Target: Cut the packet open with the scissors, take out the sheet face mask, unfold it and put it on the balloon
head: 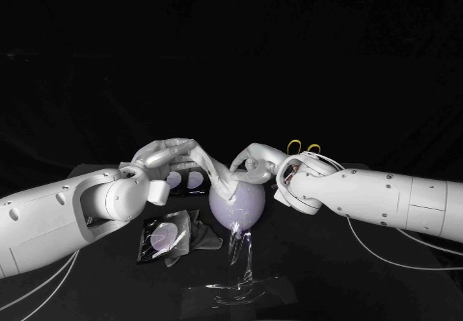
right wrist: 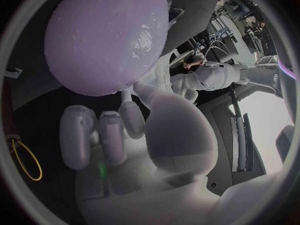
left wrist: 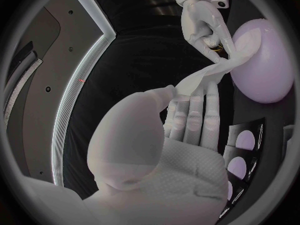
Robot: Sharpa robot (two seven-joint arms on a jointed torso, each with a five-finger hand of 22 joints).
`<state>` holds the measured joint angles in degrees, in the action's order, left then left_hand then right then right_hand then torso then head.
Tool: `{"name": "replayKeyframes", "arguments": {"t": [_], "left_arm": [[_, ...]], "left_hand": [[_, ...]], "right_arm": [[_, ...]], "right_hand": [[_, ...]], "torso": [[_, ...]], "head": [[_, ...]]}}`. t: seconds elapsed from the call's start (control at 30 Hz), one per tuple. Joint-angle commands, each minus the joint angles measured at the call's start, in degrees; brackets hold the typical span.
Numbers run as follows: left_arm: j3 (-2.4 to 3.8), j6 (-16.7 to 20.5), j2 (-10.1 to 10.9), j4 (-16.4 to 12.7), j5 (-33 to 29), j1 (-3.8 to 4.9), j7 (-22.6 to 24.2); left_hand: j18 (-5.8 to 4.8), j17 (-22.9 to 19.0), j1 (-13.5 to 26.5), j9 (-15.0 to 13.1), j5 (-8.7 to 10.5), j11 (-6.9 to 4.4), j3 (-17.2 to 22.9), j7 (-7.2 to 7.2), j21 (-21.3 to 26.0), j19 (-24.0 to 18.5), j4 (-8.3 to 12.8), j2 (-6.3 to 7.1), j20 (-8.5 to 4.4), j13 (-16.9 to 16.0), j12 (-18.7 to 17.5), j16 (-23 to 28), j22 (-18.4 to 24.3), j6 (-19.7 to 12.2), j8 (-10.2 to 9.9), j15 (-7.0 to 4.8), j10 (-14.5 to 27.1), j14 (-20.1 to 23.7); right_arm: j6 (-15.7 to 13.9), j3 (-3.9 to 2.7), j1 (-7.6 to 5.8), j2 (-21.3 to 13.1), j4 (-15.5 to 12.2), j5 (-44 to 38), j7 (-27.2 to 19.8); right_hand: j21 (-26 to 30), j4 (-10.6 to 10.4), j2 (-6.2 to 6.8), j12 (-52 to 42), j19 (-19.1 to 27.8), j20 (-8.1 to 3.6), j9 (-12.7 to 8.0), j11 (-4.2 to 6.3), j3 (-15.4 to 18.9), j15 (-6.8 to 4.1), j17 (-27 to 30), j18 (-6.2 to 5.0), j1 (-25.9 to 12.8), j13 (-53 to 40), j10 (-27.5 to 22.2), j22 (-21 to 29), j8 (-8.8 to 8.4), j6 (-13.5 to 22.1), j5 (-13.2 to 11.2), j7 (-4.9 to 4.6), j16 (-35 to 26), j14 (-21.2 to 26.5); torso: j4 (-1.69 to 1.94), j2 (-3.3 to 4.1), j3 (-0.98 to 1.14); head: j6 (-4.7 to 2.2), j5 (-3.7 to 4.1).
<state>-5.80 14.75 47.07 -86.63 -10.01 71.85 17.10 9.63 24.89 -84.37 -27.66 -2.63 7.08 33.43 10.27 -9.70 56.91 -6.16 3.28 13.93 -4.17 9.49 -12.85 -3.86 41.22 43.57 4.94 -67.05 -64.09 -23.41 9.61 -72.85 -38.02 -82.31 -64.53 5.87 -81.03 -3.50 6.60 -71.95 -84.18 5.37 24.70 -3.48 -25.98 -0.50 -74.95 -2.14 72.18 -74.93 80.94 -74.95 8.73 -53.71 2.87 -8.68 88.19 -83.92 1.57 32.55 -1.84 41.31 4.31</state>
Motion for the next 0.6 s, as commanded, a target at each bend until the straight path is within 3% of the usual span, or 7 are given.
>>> {"name": "replayKeyframes", "arguments": {"t": [0.03,0.2,0.3,0.6], "left_arm": [[0.07,-0.43,-0.05,-0.04,0.27,0.06,0.36],[0.07,-0.41,-0.02,-0.01,0.28,0.06,0.37],[0.07,-0.41,0.0,0.0,0.28,0.06,0.37],[0.07,-0.41,0.02,0.04,0.29,0.07,0.39]], "left_hand": [[0.93,0.09,-0.53,-3.07,-0.19,-0.12,0.46,0.23,0.21,-0.36,0.03,0.2,-0.07,-0.1,0.38,0.24,-0.06,0.36,0.21,-0.34,0.11,0.08],[0.93,0.09,-0.53,-3.07,-0.19,-0.12,0.46,0.23,0.21,-0.36,0.03,0.2,-0.07,-0.1,0.38,0.24,-0.06,0.36,0.21,-0.34,0.11,0.08],[0.93,0.09,-0.53,-3.07,-0.19,-0.12,0.46,0.23,0.21,-0.36,0.03,0.2,-0.07,-0.1,0.38,0.24,-0.06,0.36,0.21,-0.34,0.11,0.08],[0.92,0.11,-0.51,-3.1,-0.19,-0.13,0.5,0.23,0.21,-0.36,0.04,0.23,-0.07,-0.1,0.4,0.26,-0.06,0.37,0.21,-0.34,0.1,0.07]], "right_arm": [[2.04,0.03,0.03,-0.12,0.03,-0.78,0.74],[1.95,0.03,0.03,-0.35,-0.07,-0.69,0.73],[1.56,0.03,0.03,-0.49,-0.18,-0.63,0.43],[-0.79,0.03,0.03,-0.85,-0.72,-0.38,-1.03]], "right_hand": [[0.29,-0.34,-0.31,0.16,-1.18,0.41,-0.12,-0.33,0.26,0.31,-12.58,0.05,-0.54,-3.26,-0.19,-12.27,-0.3,-0.58,0.0,-0.08,0.05,-5.33],[0.07,-0.53,-1.56,-0.08,-1.28,0.34,-0.05,0.11,-0.21,0.04,-12.73,0.08,0.11,-3.38,-0.09,-12.33,0.28,-2.1,0.04,0.51,0.17,-5.37],[-0.36,-0.03,-2.88,-0.34,-1.49,0.01,0.33,0.83,-1.09,-0.52,-12.93,0.15,1.48,-3.51,0.07,-12.46,1.42,-4.17,-0.03,1.41,0.31,-5.44],[-1.44,1.32,-4.17,-1.33,-2.03,-0.9,1.42,2.1,-2.16,-1.6,-13.52,0.39,3.49,-4.07,0.86,-12.78,3.67,-6.81,-0.09,2.9,0.73,-5.63]], "torso": [[0.03,-0.01,0.0],[0.03,0.0,0.02],[0.01,0.0,0.01],[0.03,-0.01,0.0]], "head": [[0.01,0.01],[0.03,-0.01],[-0.02,0.0],[0.01,0.05]]}}
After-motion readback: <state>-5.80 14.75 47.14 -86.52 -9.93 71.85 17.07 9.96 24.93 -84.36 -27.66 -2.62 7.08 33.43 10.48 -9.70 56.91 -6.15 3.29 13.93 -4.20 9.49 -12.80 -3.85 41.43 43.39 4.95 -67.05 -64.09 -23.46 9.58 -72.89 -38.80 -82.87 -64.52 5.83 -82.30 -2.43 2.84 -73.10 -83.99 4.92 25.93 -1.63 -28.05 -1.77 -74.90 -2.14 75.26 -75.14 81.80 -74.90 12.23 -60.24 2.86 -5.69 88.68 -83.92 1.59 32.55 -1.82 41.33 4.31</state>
